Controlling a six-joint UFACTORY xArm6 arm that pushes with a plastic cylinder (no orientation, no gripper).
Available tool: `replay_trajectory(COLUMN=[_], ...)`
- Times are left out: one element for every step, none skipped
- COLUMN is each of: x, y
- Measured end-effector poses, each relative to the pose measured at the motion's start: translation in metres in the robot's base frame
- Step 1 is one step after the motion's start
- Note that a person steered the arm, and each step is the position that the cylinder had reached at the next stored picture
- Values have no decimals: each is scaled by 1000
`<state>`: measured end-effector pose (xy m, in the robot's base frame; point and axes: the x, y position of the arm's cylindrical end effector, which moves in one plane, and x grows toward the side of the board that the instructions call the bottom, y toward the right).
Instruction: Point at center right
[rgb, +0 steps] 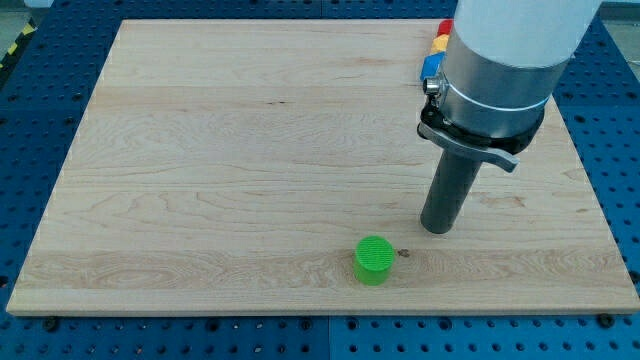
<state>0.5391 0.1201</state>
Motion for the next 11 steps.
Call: replay_trajectory(x=[0, -5, -5, -5, -6, -21, -43, -58, -61, -73, -91], y=[39, 42, 42, 42, 44, 58, 88, 95, 97, 122, 139])
